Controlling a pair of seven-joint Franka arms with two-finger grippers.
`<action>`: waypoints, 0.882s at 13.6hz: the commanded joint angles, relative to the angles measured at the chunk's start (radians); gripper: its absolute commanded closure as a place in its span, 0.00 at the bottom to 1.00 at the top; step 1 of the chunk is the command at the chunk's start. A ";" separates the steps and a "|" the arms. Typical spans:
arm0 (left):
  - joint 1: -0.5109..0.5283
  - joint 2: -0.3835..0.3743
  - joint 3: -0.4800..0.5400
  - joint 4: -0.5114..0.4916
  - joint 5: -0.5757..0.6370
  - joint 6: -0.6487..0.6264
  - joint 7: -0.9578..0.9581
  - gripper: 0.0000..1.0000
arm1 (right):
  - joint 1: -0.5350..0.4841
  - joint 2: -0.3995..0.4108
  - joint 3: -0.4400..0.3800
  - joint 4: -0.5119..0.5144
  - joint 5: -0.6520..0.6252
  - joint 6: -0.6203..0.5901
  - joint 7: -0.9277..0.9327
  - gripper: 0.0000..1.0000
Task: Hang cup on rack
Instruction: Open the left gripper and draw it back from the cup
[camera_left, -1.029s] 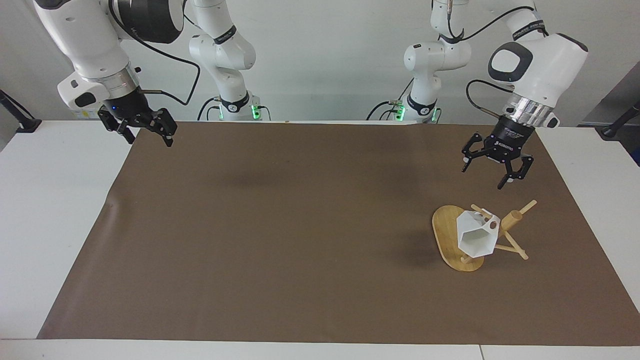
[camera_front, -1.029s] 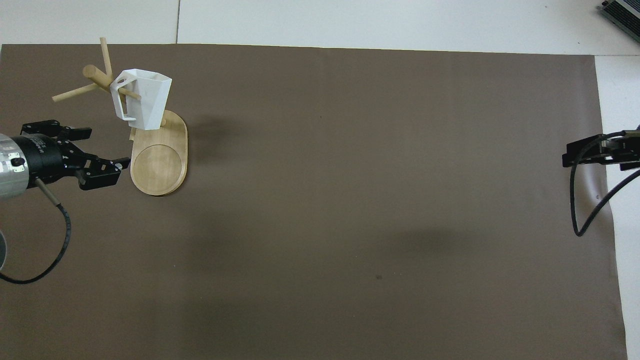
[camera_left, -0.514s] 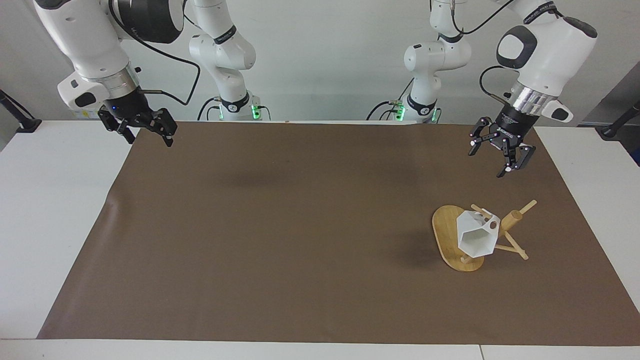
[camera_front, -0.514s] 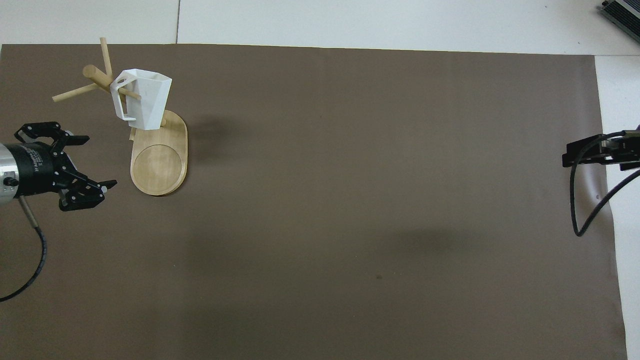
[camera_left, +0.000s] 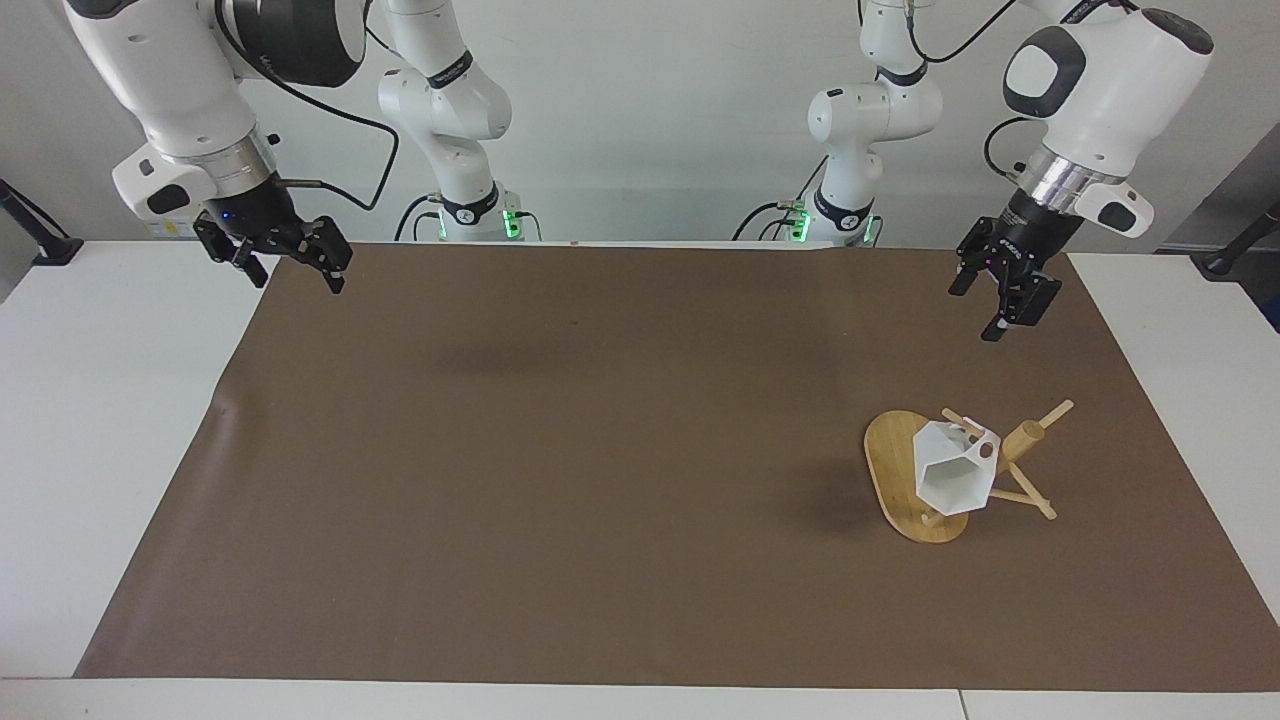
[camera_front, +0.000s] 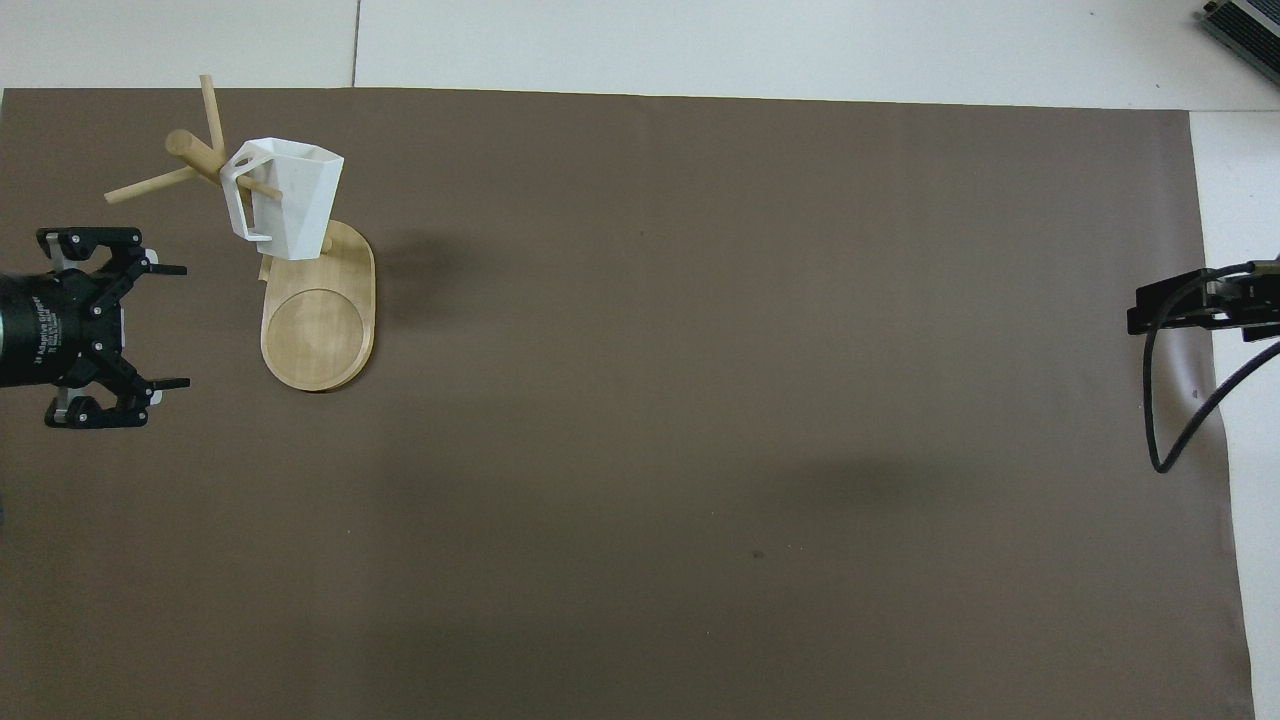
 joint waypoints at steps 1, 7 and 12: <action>-0.014 0.045 -0.005 0.086 0.055 -0.052 0.200 0.00 | -0.007 -0.008 -0.001 -0.004 0.006 -0.010 -0.018 0.00; -0.118 0.091 0.050 0.190 0.178 -0.114 0.657 0.00 | -0.005 -0.008 0.001 -0.004 0.006 -0.015 -0.018 0.00; -0.104 0.151 0.051 0.335 0.233 -0.225 1.205 0.00 | -0.005 -0.010 0.001 -0.004 0.006 -0.018 -0.020 0.00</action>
